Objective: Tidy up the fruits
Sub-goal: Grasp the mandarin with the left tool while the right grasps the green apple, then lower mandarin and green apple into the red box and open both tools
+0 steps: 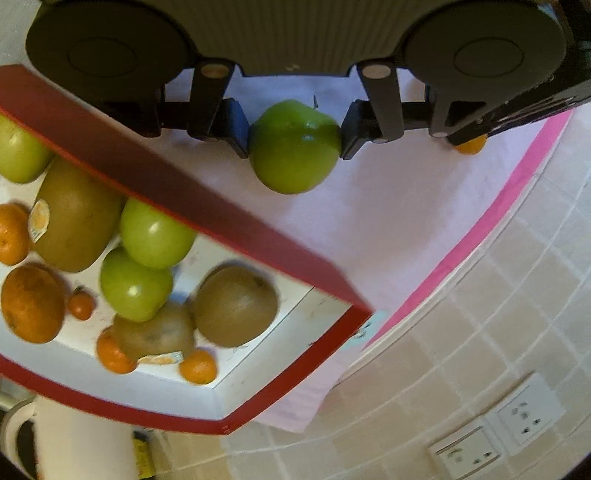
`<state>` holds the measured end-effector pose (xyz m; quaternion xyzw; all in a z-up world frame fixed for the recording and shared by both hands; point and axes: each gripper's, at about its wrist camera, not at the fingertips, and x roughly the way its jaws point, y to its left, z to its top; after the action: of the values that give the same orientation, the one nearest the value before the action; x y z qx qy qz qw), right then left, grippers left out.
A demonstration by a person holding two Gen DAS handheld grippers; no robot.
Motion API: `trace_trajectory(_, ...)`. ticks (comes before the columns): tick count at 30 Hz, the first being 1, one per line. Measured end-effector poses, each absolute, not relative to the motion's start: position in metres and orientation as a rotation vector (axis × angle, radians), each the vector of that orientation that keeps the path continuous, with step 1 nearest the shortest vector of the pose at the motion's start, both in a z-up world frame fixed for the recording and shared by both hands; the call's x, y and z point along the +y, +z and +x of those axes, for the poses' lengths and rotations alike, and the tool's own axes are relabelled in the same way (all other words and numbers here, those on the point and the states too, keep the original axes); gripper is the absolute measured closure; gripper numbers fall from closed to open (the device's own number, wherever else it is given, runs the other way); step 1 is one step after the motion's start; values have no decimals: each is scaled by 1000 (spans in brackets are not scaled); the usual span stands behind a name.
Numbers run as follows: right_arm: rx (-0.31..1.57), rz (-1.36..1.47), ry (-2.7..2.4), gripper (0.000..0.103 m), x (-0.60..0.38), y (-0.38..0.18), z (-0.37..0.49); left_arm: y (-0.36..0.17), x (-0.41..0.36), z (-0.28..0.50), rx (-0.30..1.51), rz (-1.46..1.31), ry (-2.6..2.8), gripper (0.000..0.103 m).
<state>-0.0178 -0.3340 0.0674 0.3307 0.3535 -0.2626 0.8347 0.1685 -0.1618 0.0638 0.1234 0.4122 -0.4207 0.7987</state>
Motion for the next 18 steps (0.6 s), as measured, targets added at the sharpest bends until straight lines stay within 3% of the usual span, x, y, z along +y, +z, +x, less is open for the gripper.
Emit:
trace_trajectory(9, 814, 718, -322, 50, -314, 75, -39, 91, -126, 133, 842, 244, -824, 60)
trace_trajectory(18, 716, 580, -223, 50, -315, 130, -74, 119, -129, 107, 784, 213, -801, 60)
